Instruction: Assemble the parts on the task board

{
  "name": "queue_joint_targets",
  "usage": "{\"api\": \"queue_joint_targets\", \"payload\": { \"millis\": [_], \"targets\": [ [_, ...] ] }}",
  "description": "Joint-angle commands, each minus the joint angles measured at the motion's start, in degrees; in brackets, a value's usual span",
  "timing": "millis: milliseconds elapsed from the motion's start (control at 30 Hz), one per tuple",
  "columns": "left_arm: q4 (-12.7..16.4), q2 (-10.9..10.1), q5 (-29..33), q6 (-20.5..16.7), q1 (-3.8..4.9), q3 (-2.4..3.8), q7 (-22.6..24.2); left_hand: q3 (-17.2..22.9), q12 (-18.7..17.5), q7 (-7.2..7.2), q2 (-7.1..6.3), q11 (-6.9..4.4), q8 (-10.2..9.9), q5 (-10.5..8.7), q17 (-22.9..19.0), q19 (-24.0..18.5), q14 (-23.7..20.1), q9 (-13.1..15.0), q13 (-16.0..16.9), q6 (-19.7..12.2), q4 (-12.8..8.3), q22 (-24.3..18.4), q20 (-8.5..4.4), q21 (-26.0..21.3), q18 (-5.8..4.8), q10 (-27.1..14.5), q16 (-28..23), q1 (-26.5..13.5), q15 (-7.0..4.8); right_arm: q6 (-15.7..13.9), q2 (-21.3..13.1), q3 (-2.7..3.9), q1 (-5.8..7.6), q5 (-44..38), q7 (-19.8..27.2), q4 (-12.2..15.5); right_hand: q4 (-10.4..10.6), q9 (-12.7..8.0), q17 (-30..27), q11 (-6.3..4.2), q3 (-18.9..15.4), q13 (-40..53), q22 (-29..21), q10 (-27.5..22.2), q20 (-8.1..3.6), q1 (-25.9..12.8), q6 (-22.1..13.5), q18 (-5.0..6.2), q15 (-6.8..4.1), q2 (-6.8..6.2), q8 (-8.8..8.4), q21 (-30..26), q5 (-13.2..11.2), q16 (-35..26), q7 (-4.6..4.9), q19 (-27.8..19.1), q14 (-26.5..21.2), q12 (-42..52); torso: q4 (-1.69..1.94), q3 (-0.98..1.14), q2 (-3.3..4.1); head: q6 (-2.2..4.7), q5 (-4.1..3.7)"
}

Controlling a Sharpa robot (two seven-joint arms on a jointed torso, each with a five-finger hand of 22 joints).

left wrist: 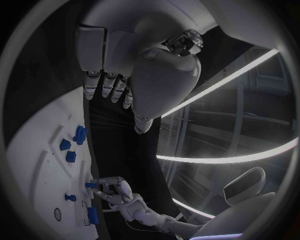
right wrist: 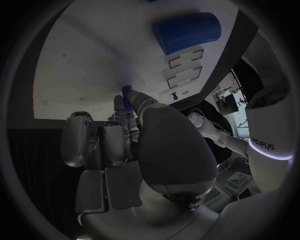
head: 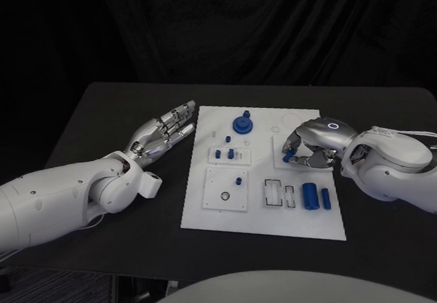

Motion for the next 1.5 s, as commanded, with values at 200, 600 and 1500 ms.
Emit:
{"api": "queue_joint_targets", "payload": {
  "millis": [200, 600, 1500],
  "targets": [
    [0.05, -0.02, -0.09, 0.89, -0.19, 0.05, 4.65, 0.0, -0.14, 0.6, 0.05, 0.27, -0.25, 0.35, -0.05, -0.07, -0.02, 0.03, -0.06, 0.06, -0.36, 0.05, 0.39, 0.16, 0.46, -0.05, -0.38, 0.8, 0.46, -5.26, -1.28, 0.11, -0.01, -0.39, 0.64, 1.75, -0.17, 1.42, 0.1, -0.3, 0.72, -0.11, 9.96, 1.2, -0.63, -0.9, 1.58, -1.02, -0.65, 0.14, 0.72, 0.28, -0.99, -0.13, -0.27, 0.42, 1.86, -1.0, -0.01, -0.02, -0.03, 0.01, 0.26],
    [0.09, -0.12, -0.09, 0.75, -0.22, 0.05, 4.47, 0.03, -0.12, 0.66, 0.12, 0.29, -0.24, 0.52, -0.05, -0.07, -0.02, 0.04, -0.06, 0.1, -0.42, 0.06, 0.42, 0.17, 0.47, -0.05, -0.38, 0.86, 0.47, -4.96, -3.99, 0.13, 4.16, -0.39, -0.52, 6.86, -0.27, 1.8, 0.11, -0.24, 0.92, -0.28, 9.98, 1.14, -0.69, -1.17, 1.83, -1.05, -0.63, 0.14, 0.82, 0.36, -1.66, -0.17, -0.31, 0.43, 1.88, -1.85, -0.03, -0.11, -0.03, 0.01, 0.62],
    [-0.38, 1.04, -0.09, 1.02, -0.27, 0.05, 4.41, -0.13, -0.15, 0.71, -0.06, 0.35, -0.27, 0.69, -0.05, -0.08, -0.02, 0.02, -0.07, -0.05, -0.47, -0.03, 0.47, 0.15, 0.49, -0.08, -0.38, 0.81, 0.5, 9.57, 11.07, 0.12, 4.46, -13.67, 0.78, 8.42, -0.59, 2.57, -0.26, -0.41, 0.88, -0.3, 9.88, 2.08, -0.71, -1.8, 2.52, -0.99, -0.72, -0.24, 1.08, 0.01, -1.82, -0.44, -0.61, 0.27, 1.76, -2.88, 0.48, -0.18, 0.13, 0.01, 2.71]
  ]
}}
